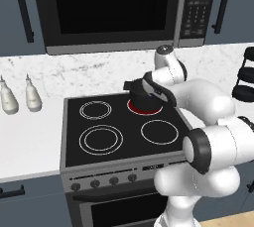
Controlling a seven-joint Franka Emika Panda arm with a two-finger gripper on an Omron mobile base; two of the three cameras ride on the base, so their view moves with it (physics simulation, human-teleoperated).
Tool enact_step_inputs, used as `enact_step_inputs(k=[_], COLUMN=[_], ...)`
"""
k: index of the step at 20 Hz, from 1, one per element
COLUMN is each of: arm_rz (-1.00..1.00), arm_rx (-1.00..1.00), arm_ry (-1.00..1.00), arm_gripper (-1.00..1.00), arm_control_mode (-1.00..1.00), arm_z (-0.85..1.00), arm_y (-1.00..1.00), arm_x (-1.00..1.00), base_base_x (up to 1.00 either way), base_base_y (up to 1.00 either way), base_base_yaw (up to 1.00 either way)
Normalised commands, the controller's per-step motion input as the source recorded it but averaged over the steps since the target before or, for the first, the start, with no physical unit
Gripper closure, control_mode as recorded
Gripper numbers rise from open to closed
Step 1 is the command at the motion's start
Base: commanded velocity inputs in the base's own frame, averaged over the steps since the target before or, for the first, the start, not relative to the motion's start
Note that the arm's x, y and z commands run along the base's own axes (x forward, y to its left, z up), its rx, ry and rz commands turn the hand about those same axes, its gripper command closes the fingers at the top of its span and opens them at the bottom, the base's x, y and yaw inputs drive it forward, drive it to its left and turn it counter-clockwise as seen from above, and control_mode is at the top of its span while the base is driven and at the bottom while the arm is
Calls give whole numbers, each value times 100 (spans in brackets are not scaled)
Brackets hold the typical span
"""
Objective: Put the bell pepper and corn in the pot. Retrieve the spatula and lightly stir the vegetables in the pot.
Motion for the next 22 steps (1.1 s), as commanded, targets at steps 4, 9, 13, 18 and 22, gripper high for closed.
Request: enact_step_inputs(k=[4, 9, 13, 18, 22], arm_rz=[-8, -2, 0, 0, -2], arm_rx=[0, 0, 0, 0, 0], arm_ry=[6, 2, 0, 0, 0], arm_gripper=[100, 100, 100, 100, 100], arm_control_mode=[-100, -100, -100, -100, -100], arm_z=[-27, -58, -50, -29, 0], arm_y=[4, 0, 0, -2, 0], arm_x=[74, 80, 65, 41, 34], base_base_x=[0, 0, 0, 0, 0], base_base_y=[0, 0, 0, 0, 0], base_base_yaw=[0, 0, 0, 0, 0])
